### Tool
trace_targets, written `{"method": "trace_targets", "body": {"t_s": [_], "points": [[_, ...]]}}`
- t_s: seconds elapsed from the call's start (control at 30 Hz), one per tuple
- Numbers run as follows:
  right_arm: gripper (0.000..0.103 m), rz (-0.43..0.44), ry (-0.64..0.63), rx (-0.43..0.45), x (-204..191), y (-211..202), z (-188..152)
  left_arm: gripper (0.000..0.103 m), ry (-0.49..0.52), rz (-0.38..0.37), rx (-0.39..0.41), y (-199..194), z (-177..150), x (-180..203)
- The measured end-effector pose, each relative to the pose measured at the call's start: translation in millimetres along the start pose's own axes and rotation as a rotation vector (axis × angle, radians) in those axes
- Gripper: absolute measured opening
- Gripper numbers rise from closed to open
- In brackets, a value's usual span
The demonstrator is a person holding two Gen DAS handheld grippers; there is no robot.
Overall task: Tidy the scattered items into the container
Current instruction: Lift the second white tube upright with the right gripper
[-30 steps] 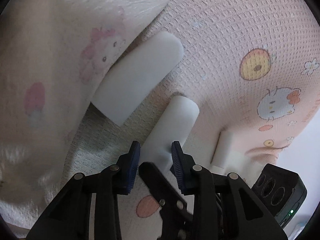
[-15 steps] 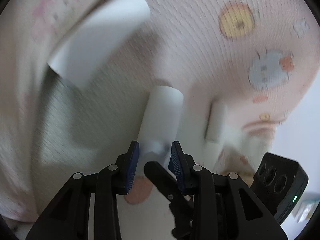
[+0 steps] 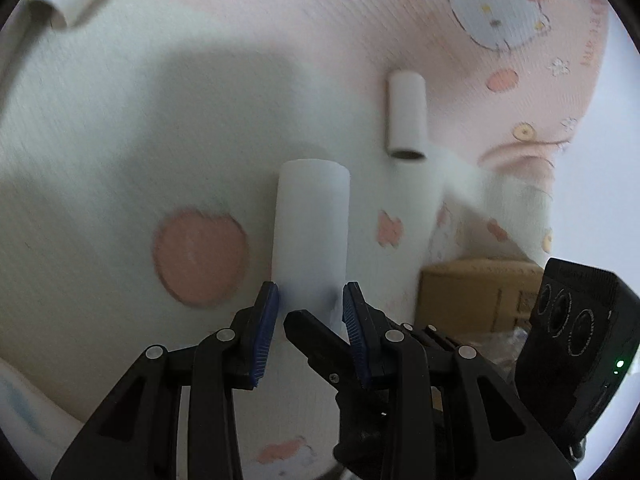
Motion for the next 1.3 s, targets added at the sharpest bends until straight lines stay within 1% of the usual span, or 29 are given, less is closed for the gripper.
{"method": "trace_targets", "body": {"t_s": [0.07,0.17,0.3,0.33,0.4,0.5,0.57,0.6,0.73,0.8,0.9,0.97,1.13,1.3], "points": [[0.038,-0.017,-0.005,0.009,7,-8,-3,0.036,0.027,-0.034,-0.014,3,-10,7],[0.038,-0.057,-0.031,0.027,12,-18,-17,0.036,0.077,-0.057,-0.030,12,-19,24],[0.038,-0.091,-0.036,0.036,39,-25,-31,0.036,0.074,-0.078,-0.040,20,-36,32],[0.038,-0.089,-0.024,0.034,50,-29,-29,0.036,0.073,-0.078,-0.047,22,-39,33],[0.038,-0.074,0.010,0.022,59,-27,-29,0.036,0.092,-0.062,-0.064,22,-42,34],[0.038,-0.021,0.031,0.011,68,-31,-41,0.036,0.116,-0.029,-0.033,17,-39,36],[0.039,-0.013,0.027,0.016,70,-33,-45,0.036,0.100,-0.035,-0.021,14,-37,33],[0.039,-0.011,0.027,0.020,68,-31,-44,0.038,0.088,-0.034,-0.022,13,-36,30],[0.039,0.022,0.063,0.011,69,-29,-45,0.040,0.062,-0.012,-0.027,14,-30,21],[0.039,0.018,0.079,0.006,71,-25,-42,0.041,0.062,-0.007,-0.027,18,-27,21],[0.039,-0.025,0.072,0.001,72,-15,-37,0.041,0.079,0.026,-0.033,27,-23,23],[0.040,-0.008,0.076,-0.008,72,-12,-34,0.042,0.093,0.046,-0.041,33,-21,23],[0.040,0.010,0.097,-0.007,74,-6,-27,0.042,0.103,0.017,-0.044,36,-19,25],[0.040,0.052,0.137,-0.005,76,1,-22,0.042,0.091,0.000,-0.040,40,-15,23]]}}
Point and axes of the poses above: each gripper's, at about its wrist camera, not at the fingertips, and y roughly the way its jaws point, x to its right, z to its top, the point moved 4 cm from there along y, roughly the way its jaws point, and after that the axes turned 15 degrees about y, right-handed, at the moved point
